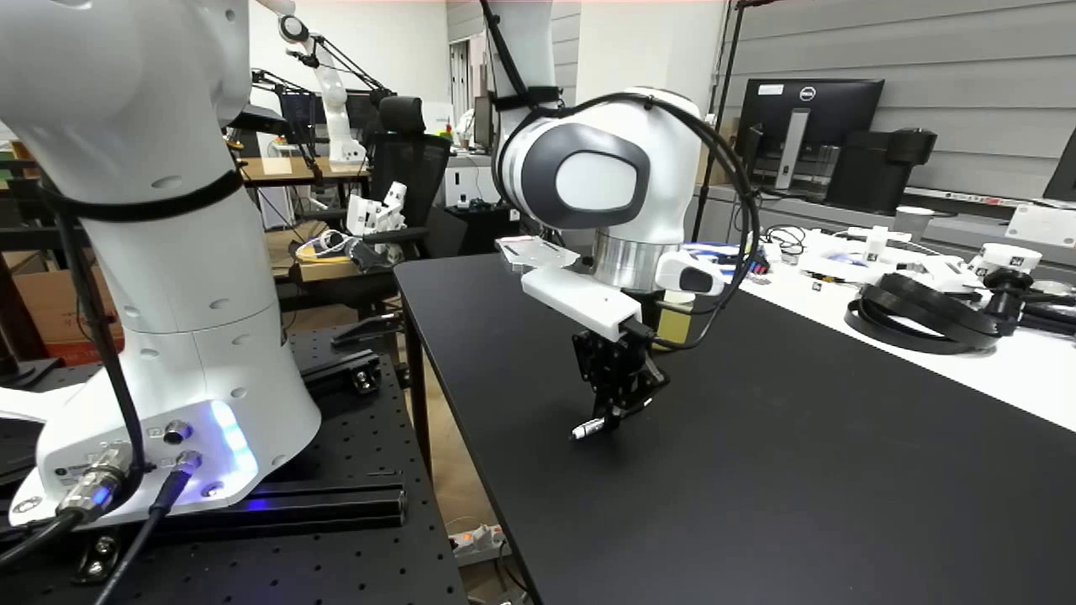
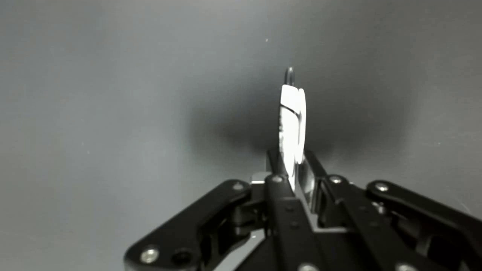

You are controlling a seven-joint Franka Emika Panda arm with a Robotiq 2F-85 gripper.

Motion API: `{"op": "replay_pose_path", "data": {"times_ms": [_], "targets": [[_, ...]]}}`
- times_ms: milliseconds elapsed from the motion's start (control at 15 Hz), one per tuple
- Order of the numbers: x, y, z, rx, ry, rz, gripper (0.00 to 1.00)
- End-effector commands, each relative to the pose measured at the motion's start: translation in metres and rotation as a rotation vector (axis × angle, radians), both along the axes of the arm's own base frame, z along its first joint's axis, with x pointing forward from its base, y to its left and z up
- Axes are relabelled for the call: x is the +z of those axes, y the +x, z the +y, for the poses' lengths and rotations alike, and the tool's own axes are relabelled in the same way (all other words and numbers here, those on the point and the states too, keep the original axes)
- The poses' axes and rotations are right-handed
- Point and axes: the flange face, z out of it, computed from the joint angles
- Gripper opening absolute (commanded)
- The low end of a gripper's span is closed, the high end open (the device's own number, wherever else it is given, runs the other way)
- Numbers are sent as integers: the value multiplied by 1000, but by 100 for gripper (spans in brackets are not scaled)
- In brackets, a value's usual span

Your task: Put the pen in the yellow cup

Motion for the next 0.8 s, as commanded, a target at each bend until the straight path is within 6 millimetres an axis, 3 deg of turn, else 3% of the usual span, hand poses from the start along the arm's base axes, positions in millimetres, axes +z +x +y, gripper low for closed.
{"op": "replay_pose_path", "data": {"times_ms": [0,467,733], "targets": [[13,20,-10,-167,-15,104,4],[70,79,-33,-449,1,320,4],[96,113,-35,-568,96,464,4]]}}
